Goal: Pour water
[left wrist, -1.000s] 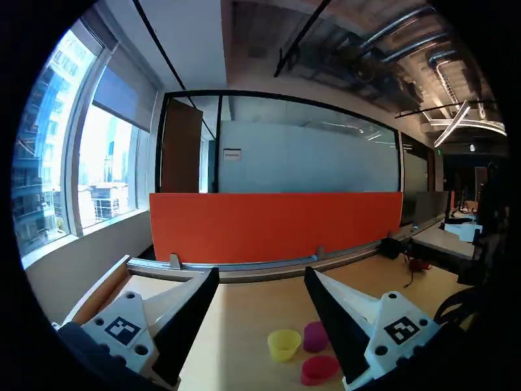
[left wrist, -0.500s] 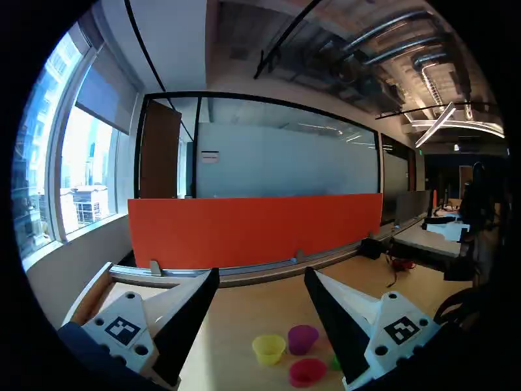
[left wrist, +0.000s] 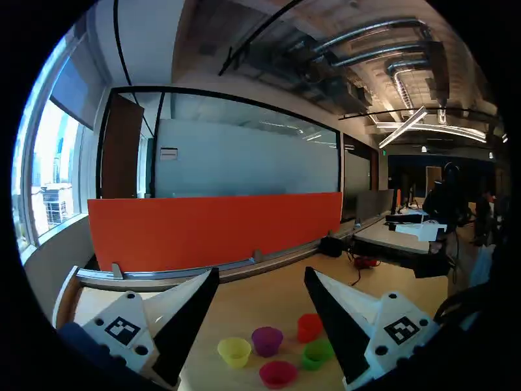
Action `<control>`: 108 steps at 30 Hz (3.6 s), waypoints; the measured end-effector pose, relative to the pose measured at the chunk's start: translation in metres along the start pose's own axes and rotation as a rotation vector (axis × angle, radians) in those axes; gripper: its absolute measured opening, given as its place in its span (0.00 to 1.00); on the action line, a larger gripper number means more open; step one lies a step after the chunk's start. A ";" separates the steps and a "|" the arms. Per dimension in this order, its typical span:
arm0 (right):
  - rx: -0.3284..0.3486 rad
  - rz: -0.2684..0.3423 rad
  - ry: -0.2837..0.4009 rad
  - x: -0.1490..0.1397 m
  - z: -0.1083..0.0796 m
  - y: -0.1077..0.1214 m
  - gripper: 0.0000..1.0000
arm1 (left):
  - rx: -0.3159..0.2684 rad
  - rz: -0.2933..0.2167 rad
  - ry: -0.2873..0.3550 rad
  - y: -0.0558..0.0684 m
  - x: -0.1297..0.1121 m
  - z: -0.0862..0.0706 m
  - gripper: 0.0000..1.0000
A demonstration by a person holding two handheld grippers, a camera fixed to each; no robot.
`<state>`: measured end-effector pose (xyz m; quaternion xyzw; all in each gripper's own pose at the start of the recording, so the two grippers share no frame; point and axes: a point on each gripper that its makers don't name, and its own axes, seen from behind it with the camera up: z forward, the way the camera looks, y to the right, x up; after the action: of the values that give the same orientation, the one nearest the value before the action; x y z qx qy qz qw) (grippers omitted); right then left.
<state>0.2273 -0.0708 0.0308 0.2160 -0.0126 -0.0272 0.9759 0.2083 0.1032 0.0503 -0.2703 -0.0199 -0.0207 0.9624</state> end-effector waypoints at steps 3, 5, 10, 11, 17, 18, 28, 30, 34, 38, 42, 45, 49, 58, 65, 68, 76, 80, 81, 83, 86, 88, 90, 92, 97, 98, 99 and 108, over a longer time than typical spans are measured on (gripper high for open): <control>0.030 -0.009 -0.009 -0.004 0.001 -0.004 1.00 | -0.031 0.017 -0.013 0.007 -0.004 0.002 0.97; 0.048 -0.012 -0.021 -0.006 0.002 -0.007 1.00 | -0.055 0.029 -0.025 0.013 -0.008 0.004 0.97; 0.100 -0.008 -0.038 -0.004 0.002 -0.016 1.00 | -0.110 0.063 -0.054 0.027 -0.020 0.009 0.97; 0.111 -0.006 -0.040 -0.004 0.002 -0.017 1.00 | -0.121 0.070 -0.061 0.029 -0.022 0.010 0.97; 0.160 -0.010 -0.061 -0.008 0.001 -0.024 1.00 | -0.183 0.091 -0.095 0.044 -0.034 0.015 0.97; 0.167 -0.012 -0.065 -0.009 0.001 -0.025 1.00 | -0.192 0.093 -0.102 0.046 -0.036 0.016 0.97; 0.227 -0.046 -0.120 -0.030 0.001 -0.033 1.00 | -0.255 0.129 -0.190 0.059 -0.069 0.028 0.97; 0.237 -0.056 -0.134 -0.036 0.001 -0.033 1.00 | -0.269 0.136 -0.207 0.063 -0.076 0.030 0.97; 0.256 -0.070 -0.157 -0.048 0.003 -0.036 1.00 | -0.297 0.152 -0.240 0.070 -0.092 0.035 0.97; 0.280 -0.075 -0.183 -0.059 0.004 -0.040 1.00 | -0.320 0.170 -0.277 0.078 -0.109 0.039 0.97; 0.300 -0.081 -0.207 -0.069 0.006 -0.043 1.00 | -0.343 0.182 -0.316 0.084 -0.126 0.042 0.97; 0.314 -0.088 -0.223 -0.077 0.007 -0.045 1.00 | -0.356 0.183 -0.351 0.087 -0.142 0.044 0.97; 0.334 -0.093 -0.243 -0.088 0.008 -0.049 1.00 | -0.375 0.188 -0.390 0.091 -0.161 0.045 0.97; 0.366 -0.096 -0.287 -0.115 0.012 -0.054 1.00 | -0.408 0.201 -0.462 0.102 -0.198 0.048 0.97; 0.389 -0.101 -0.323 -0.137 0.016 -0.057 1.00 | -0.427 0.216 -0.515 0.106 -0.224 0.050 0.97; 0.398 -0.102 -0.337 -0.146 0.018 -0.058 1.00 | -0.429 0.221 -0.534 0.107 -0.234 0.052 0.97; 0.420 -0.098 -0.374 -0.168 0.021 -0.060 1.00 | -0.434 0.235 -0.580 0.108 -0.257 0.060 0.97; 0.429 -0.091 -0.389 -0.176 0.022 -0.060 1.00 | -0.444 0.249 -0.602 0.111 -0.266 0.063 0.97; 0.430 -0.089 -0.392 -0.178 0.023 -0.061 1.00 | -0.446 0.253 -0.607 0.112 -0.268 0.063 0.97; 0.433 -0.085 -0.399 -0.182 0.023 -0.061 1.00 | -0.449 0.257 -0.617 0.113 -0.272 0.065 0.97; 0.436 -0.081 -0.408 -0.186 0.024 -0.061 1.00 | -0.453 0.261 -0.632 0.116 -0.278 0.067 0.97; 0.439 -0.079 -0.412 -0.188 0.024 -0.061 1.00 | -0.454 0.261 -0.642 0.116 -0.282 0.068 0.97; 0.442 -0.077 -0.416 -0.191 0.024 -0.062 1.00 | -0.454 0.262 -0.651 0.117 -0.286 0.069 0.97; 0.445 -0.077 -0.422 -0.194 0.024 -0.062 1.00 | -0.456 0.261 -0.658 0.117 -0.289 0.070 0.97; 0.451 -0.079 -0.434 -0.201 0.025 -0.063 1.00 | -0.459 0.259 -0.668 0.121 -0.294 0.074 0.97; 0.452 -0.079 -0.436 -0.202 0.025 -0.063 1.00 | -0.460 0.260 -0.669 0.122 -0.295 0.075 0.97; 0.452 -0.079 -0.438 -0.203 0.025 -0.063 1.00 | -0.460 0.261 -0.669 0.122 -0.296 0.076 0.97; 0.450 -0.072 -0.444 -0.208 0.027 -0.061 1.00 | -0.459 0.256 -0.677 0.130 -0.306 0.084 0.97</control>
<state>0.0161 -0.1250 0.0265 0.4157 -0.2235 -0.1049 0.8754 -0.0930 0.2668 0.0394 -0.4694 -0.2959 0.1848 0.8111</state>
